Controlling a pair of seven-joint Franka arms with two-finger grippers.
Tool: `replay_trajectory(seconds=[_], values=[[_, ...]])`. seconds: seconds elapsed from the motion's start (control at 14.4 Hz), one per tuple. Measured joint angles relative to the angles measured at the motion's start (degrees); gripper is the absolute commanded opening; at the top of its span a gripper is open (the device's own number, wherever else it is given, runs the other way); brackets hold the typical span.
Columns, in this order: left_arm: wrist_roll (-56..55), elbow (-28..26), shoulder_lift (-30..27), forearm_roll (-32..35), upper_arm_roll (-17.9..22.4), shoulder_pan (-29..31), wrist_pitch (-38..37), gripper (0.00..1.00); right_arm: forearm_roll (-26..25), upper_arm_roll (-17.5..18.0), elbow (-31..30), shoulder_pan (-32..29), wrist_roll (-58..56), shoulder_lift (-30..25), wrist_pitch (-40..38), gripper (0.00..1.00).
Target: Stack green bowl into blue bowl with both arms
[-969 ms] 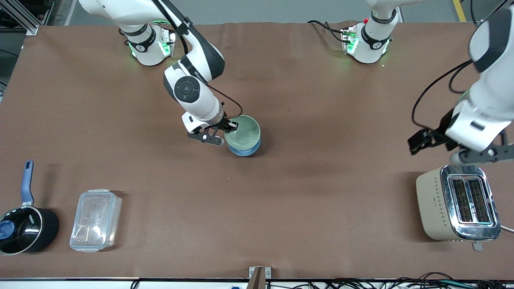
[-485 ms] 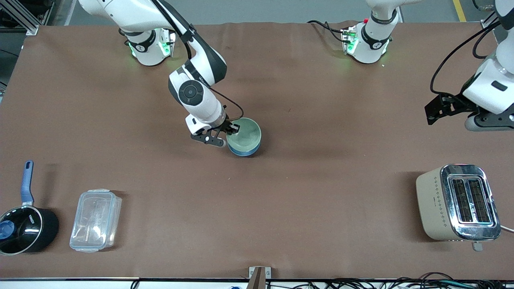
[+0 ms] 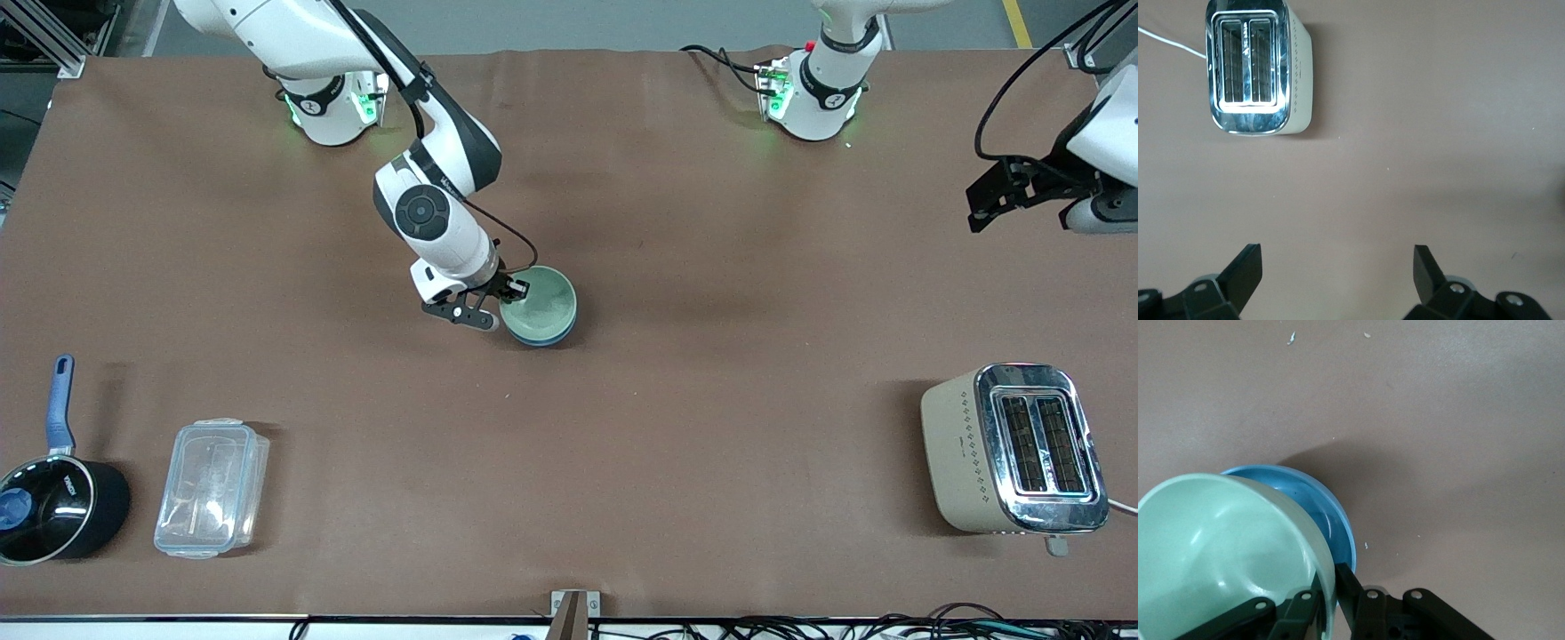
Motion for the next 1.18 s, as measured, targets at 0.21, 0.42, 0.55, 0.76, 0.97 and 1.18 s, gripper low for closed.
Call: replay_trajectory(seconds=[0.21, 0.42, 0.55, 0.76, 0.97, 1.18], values=[[0.0, -1.8, -1.1, -0.1, 0.2, 0.0, 0.0, 1.0, -0.2, 0.0, 0.0, 0.0, 0.0, 0.1, 0.0, 0.26], [0.0, -2.5, -1.0, -0.2, 0.2, -0.1, 0.2, 1.0, -0.3, 0.0, 0.0, 0.0, 0.0, 0.2, 0.1, 0.73], [0.0, -2.6, -1.0, -0.2, 0.2, -0.1, 0.2, 1.0, -0.4, -0.1, 0.3, -0.3, 0.0, 0.0, -0.5, 0.96], [0.0, -2.6, -0.8, -0.2, 0.2, -0.1, 0.4, 1.0, -7.1, -0.4, 2.4, -2.4, 0.2, -4.5, -7.9, 1.0], [0.0, -2.7, -0.5, -0.2, 0.3, 0.0, 1.4, 1.0, -13.1, -0.5, 4.0, -8.2, -1.1, -14.8, -18.4, 1.0], [0.0, -2.8, -0.1, -0.2, 0.3, 0.0, 1.7, 1.0, -13.8, -0.8, 7.6, -16.1, -10.4, -22.0, -27.4, 1.0]])
